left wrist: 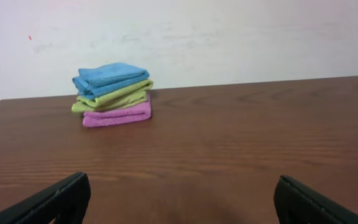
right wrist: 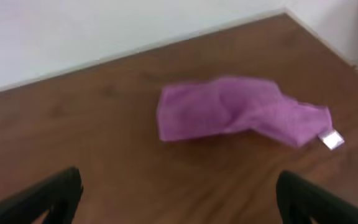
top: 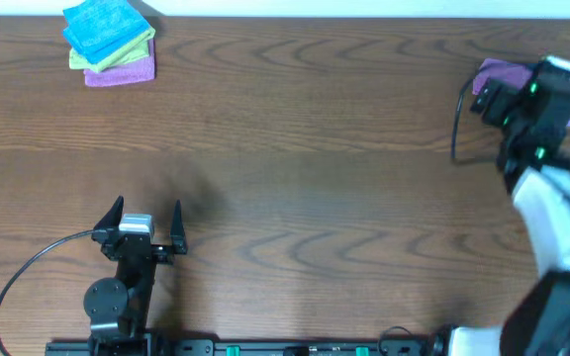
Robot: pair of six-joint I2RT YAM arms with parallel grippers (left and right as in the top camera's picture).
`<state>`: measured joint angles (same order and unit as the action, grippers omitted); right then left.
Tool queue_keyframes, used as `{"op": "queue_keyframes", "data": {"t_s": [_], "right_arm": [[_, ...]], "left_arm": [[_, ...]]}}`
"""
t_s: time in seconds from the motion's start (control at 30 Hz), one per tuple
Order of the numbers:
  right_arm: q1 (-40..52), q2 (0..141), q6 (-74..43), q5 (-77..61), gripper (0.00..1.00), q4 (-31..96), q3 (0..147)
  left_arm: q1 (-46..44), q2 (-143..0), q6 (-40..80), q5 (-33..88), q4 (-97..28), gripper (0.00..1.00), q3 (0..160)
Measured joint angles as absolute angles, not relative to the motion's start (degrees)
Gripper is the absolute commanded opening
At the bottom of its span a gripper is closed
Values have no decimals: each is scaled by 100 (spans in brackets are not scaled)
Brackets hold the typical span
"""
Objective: Fold the cloth
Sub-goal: 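Reach the right gripper to the crumpled purple cloth at the right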
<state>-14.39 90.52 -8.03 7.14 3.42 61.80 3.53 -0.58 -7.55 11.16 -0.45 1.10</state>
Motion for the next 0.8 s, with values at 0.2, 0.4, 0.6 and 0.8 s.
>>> {"op": "queue_keyframes", "data": {"t_s": [0.2,0.4,0.6,0.8], "right_arm": [[-2027,10346,-823,650,99,1603,7902],[-2613,11190,-987,237,99,2073,8755],[-3107,11730,-1461,-578,99,2003,8812],[-3343,11998,-1660,-1660,99,1898,8812]], "left_arm": [[353,-58,-755,1118,-47,95,110],[353,-58,-755,1116,-45,96,110],[353,-58,-755,1116,-45,95,110],[353,-58,-755,1116,-45,95,110]]}}
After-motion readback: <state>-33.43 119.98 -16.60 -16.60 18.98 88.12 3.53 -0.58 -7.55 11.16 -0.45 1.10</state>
